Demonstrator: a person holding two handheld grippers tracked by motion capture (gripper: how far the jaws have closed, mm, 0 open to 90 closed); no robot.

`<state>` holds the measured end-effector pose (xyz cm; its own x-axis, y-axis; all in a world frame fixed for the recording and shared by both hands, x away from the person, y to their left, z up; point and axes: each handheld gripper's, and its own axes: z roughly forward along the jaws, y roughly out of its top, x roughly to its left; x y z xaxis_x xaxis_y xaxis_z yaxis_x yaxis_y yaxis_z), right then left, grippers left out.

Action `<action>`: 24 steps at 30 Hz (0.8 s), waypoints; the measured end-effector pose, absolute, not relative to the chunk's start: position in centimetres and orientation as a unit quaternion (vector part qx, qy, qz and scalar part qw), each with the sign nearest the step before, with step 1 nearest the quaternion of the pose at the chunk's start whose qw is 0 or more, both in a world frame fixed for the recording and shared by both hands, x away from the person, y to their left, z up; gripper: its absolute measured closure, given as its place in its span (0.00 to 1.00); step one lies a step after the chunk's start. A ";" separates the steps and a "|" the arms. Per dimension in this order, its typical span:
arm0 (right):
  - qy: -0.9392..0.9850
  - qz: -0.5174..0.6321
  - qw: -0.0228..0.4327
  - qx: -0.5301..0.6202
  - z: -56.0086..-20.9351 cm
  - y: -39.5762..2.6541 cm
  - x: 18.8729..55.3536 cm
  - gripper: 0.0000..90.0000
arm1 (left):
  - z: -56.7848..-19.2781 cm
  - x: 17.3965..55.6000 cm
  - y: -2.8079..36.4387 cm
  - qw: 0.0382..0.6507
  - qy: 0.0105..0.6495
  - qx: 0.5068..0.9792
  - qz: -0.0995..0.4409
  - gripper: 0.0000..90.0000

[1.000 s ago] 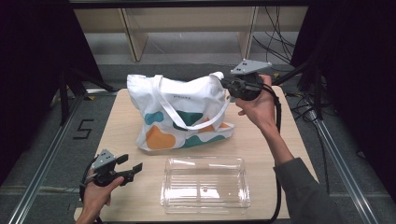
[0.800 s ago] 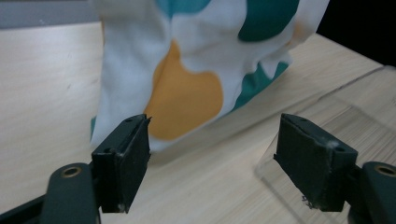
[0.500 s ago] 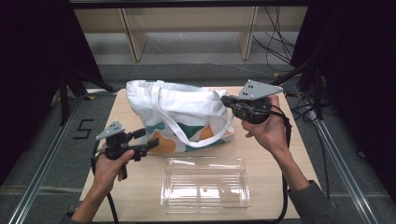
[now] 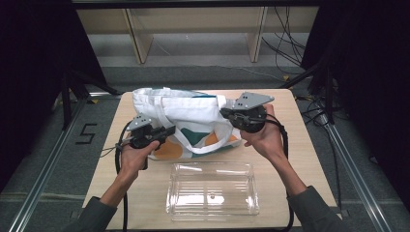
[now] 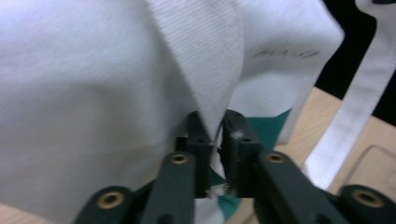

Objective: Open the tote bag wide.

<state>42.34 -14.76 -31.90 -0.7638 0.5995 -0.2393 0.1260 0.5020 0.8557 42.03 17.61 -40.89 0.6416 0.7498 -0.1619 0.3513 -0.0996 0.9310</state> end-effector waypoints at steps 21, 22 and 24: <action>0.865 0.386 0.214 0.240 -40.2 -13.3 45.5 0.98 | -47.6 42.1 19.1 0.463 0.374 0.785 0.170 0.97; 0.865 0.386 0.214 0.240 -40.2 -13.3 45.5 0.98 | -47.6 42.1 19.1 0.463 0.374 0.785 0.170 0.97; 0.868 0.380 0.207 0.244 -40.7 -13.1 45.7 0.98 | -47.9 42.3 19.5 0.469 0.384 0.781 0.150 0.96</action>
<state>45.73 -13.13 -40.71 -0.7954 0.5807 -0.1739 0.2658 0.5919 0.7609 42.28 19.48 -47.88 0.6599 0.7406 -0.1271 0.4597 -0.2641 0.8479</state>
